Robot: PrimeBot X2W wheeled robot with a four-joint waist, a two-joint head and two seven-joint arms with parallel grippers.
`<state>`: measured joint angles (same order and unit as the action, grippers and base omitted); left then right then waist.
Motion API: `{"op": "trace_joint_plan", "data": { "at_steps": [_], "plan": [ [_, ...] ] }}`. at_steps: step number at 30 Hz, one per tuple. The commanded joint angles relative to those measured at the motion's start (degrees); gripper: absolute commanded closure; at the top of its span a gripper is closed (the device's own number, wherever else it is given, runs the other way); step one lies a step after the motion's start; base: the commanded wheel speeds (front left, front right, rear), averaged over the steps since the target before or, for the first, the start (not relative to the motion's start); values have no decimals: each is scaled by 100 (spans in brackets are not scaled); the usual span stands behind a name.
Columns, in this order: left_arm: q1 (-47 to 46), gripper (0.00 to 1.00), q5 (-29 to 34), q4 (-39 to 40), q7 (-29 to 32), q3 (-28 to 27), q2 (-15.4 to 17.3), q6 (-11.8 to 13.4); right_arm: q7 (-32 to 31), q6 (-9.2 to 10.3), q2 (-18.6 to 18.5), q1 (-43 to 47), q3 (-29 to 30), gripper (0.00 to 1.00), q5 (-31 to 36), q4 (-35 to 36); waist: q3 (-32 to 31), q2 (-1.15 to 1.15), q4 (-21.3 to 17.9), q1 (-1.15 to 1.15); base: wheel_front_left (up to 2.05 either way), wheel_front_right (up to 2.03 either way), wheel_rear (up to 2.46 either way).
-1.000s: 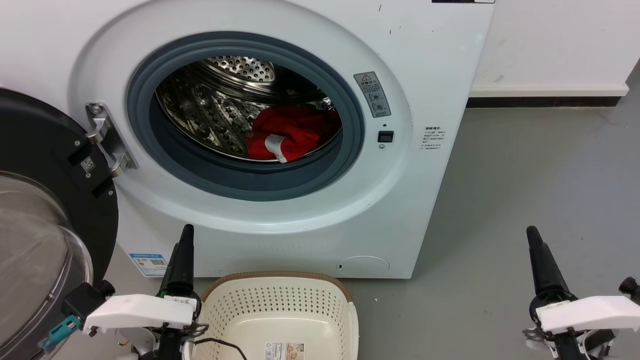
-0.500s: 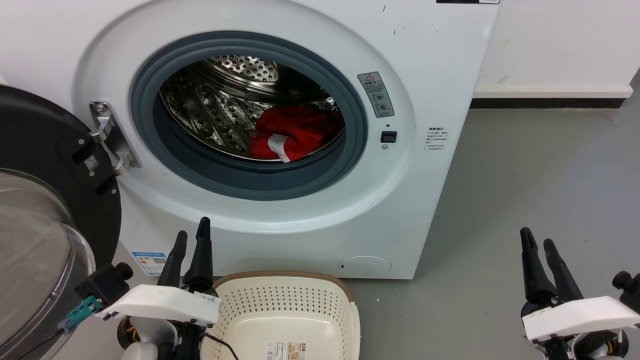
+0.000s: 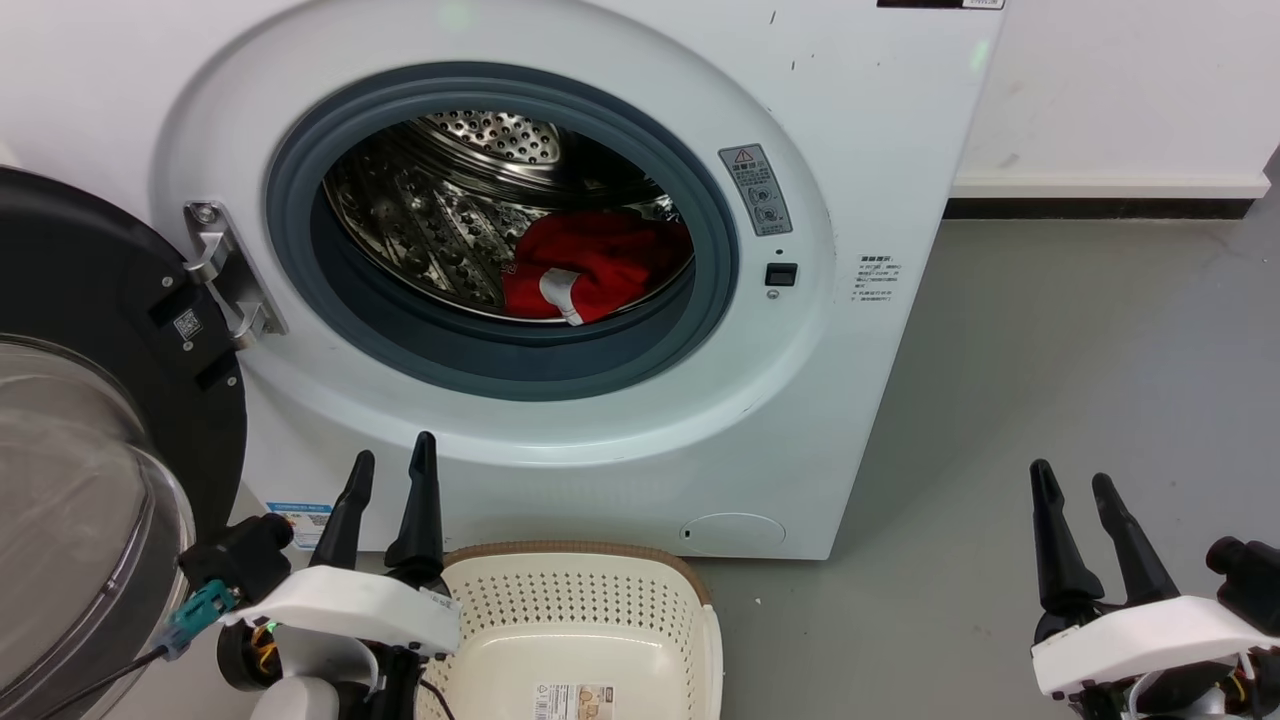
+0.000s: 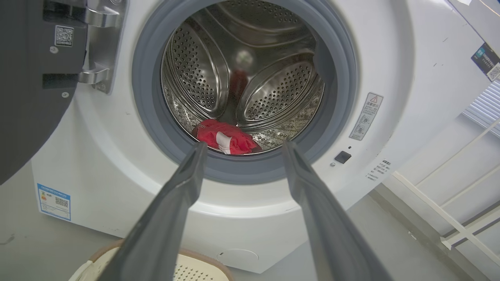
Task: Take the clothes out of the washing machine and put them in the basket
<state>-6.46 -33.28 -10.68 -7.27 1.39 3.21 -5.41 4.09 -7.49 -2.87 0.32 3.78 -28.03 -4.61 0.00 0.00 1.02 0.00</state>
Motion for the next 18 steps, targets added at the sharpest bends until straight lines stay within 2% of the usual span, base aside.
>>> {"op": "trace_joint_plan", "data": {
  "at_steps": [1,12,18],
  "plan": [
    [-173,0,205,52,-59,27,53,39,33,0,-5,37,-10,0,214,101,-1,0,2,0,0,0,0],
    [-211,0,1179,18,-277,222,141,180,100,0,-3,126,17,0,1214,200,0,0,14,0,0,0,0],
    [-216,0,1497,8,-363,285,182,227,144,0,-3,167,28,0,1533,206,-6,0,24,0,0,0,0]
  ]
}}
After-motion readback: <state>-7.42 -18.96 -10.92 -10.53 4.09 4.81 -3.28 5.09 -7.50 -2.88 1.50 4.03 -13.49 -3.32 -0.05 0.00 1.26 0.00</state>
